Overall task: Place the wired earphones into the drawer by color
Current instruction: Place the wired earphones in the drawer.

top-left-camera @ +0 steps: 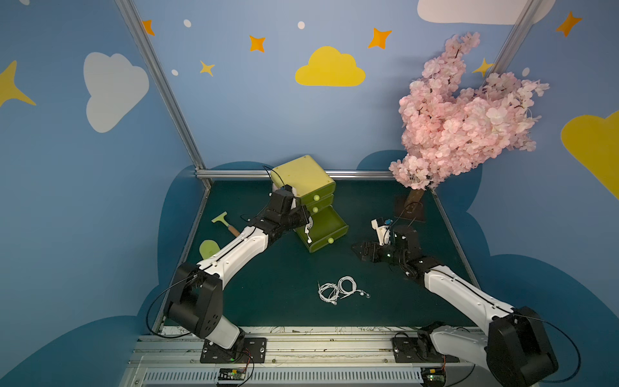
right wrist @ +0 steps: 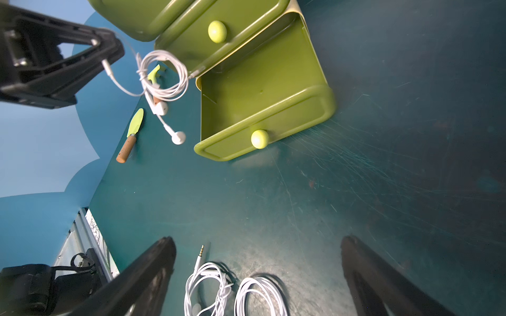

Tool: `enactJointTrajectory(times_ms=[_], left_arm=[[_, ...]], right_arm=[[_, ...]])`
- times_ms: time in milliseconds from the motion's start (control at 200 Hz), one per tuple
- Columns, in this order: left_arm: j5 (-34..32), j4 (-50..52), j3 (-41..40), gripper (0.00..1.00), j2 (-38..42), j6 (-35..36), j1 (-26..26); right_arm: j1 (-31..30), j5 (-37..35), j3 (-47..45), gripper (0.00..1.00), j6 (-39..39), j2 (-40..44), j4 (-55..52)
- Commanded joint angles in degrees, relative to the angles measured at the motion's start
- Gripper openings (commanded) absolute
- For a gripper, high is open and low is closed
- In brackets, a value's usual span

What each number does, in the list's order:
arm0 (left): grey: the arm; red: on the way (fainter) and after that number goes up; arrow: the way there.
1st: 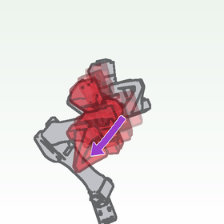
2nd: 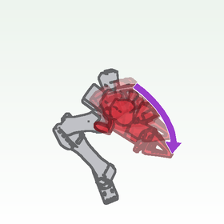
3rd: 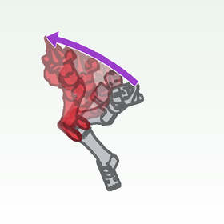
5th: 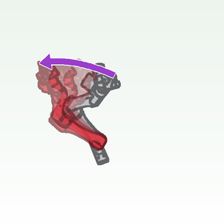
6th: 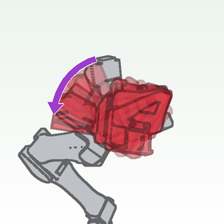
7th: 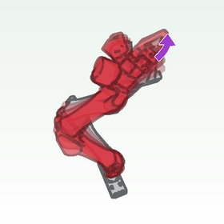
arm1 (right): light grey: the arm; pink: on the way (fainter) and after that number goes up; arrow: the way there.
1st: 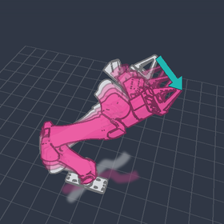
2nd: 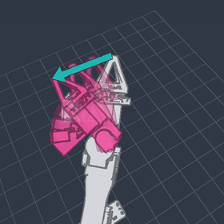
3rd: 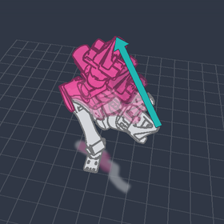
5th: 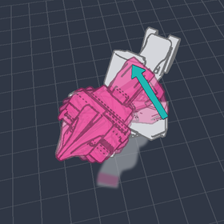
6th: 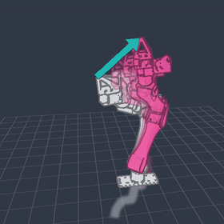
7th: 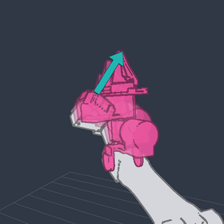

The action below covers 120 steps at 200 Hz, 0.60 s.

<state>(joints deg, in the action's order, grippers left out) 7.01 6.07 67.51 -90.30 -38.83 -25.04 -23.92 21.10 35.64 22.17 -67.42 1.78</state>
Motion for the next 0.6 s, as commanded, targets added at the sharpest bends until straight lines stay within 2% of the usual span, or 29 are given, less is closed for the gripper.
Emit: enactJointTrajectory(times_ms=[0,240,596], left_arm=[[-0.1,-2.1,2.3,0.03,-2.9,0.8,-0.1],[0.0,-5.0,2.3,0.03,-7.8,-0.3,-0.4],[-0.5,-6.2,1.3,0.03,-9.7,-0.8,-1.2]], right_arm=[[0.5,-1.0,-0.7,0.98,-0.5,1.8,-0.9],[1.4,1.9,-1.9,0.98,0.0,2.2,0.5],[1.5,0.6,-2.2,0.99,-0.5,3.7,-0.7]])
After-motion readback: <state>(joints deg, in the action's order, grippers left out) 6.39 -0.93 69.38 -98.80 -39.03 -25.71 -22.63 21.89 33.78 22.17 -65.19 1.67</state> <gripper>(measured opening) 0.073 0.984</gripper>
